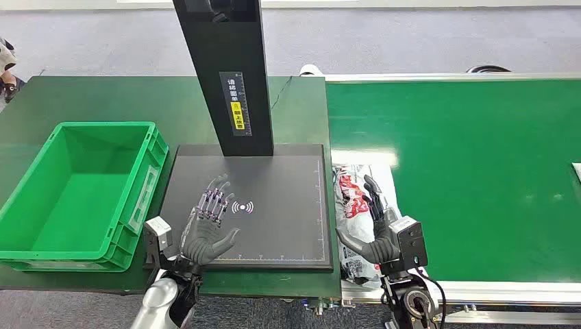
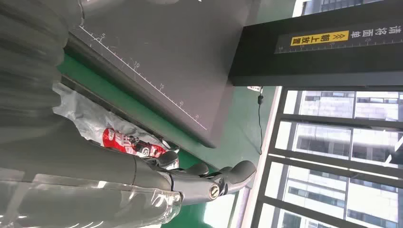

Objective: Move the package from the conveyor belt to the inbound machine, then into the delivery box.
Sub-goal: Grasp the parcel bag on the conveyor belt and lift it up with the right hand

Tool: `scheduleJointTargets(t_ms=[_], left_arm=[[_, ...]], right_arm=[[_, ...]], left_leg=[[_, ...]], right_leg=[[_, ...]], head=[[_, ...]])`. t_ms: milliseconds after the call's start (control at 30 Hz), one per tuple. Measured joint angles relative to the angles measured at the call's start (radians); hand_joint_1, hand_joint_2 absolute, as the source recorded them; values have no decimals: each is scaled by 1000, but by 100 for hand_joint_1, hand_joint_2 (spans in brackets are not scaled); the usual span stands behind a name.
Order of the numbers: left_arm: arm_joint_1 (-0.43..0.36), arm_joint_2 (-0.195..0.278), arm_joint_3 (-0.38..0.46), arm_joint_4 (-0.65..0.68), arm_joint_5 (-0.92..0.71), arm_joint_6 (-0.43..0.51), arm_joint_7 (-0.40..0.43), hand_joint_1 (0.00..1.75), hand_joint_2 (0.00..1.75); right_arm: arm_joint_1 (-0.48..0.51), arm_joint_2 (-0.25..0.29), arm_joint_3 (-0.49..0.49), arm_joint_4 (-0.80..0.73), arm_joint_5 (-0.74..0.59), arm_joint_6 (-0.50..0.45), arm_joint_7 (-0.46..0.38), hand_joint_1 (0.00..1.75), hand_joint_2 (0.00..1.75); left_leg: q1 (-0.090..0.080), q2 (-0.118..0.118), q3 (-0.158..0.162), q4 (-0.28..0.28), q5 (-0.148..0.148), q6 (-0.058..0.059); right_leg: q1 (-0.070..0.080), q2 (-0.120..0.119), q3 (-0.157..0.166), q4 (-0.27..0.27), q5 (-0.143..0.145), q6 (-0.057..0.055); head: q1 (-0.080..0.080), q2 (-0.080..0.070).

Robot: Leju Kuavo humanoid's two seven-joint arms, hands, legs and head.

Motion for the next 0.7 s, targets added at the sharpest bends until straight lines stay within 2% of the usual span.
scheduleJointTargets(t_ms=[533, 700], left_arm=[[0, 0, 0, 0, 0, 0, 0, 0, 175], [15, 4, 0, -9, -5, 25, -3, 0, 175]], right_arm=[[0, 0, 0, 0, 0, 0, 0, 0, 175], [6, -1, -3, -4, -34, -2, 4, 0, 175]], left_leg=[[0, 0, 0, 0, 0, 0], [0, 0, 0, 0, 0, 0]], right_leg=[[0, 0, 0, 0, 0, 0], [0, 0, 0, 0, 0, 0]], head=[[0, 0], [0, 0]])
